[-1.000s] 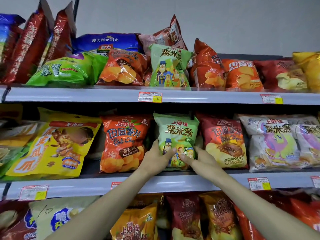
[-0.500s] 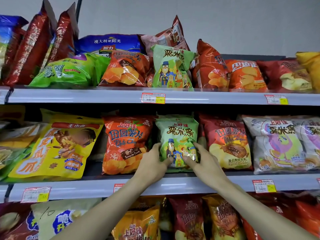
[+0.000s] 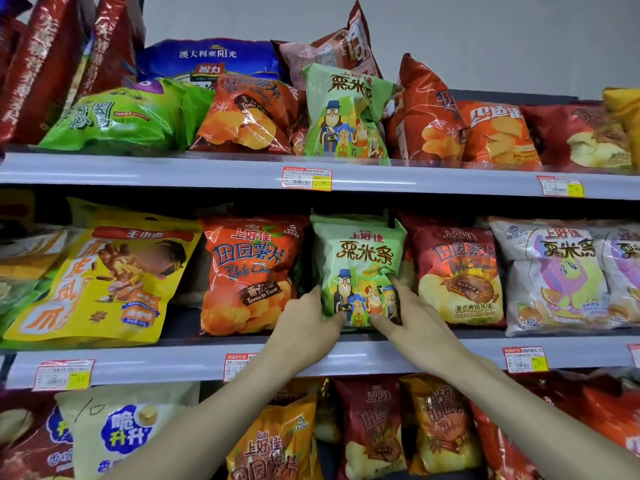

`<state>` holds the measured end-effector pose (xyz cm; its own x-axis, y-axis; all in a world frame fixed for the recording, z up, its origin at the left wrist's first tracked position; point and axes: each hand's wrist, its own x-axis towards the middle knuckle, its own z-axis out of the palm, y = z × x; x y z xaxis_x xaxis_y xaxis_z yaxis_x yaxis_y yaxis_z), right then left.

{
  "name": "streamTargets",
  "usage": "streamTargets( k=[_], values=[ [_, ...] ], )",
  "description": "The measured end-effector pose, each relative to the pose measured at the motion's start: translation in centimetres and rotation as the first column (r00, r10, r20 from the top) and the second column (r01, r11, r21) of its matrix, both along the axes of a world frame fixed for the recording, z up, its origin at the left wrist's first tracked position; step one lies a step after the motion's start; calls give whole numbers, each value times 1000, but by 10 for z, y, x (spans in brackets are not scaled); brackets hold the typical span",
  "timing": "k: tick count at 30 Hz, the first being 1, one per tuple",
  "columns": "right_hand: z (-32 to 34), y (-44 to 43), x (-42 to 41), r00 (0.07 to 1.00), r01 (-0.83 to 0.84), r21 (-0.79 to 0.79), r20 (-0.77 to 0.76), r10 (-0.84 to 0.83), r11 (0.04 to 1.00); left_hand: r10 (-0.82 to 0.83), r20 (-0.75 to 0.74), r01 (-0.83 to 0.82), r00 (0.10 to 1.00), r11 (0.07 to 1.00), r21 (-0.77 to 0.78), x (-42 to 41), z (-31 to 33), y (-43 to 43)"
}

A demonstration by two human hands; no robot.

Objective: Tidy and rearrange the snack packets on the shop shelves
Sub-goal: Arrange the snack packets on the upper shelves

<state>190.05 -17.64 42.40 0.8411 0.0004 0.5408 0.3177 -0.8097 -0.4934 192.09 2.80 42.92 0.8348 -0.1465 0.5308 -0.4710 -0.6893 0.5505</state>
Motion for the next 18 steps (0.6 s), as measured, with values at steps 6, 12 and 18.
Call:
streamTargets(
  k=[6,12,18],
  values=[
    [-6,-8,-21,999,-43,-125,-22,40,991,30,20,-31,999,998,59,-31,0,1],
    [-4,-18,-47,997,-71,-222,-28,67,972,91,22,-94,996,979,180,-58,-5,-7],
    [8,3,-69,985,-169,-302,-10,174,938,244,38,-244,969,922,301,-94,-2,15]
  ],
)
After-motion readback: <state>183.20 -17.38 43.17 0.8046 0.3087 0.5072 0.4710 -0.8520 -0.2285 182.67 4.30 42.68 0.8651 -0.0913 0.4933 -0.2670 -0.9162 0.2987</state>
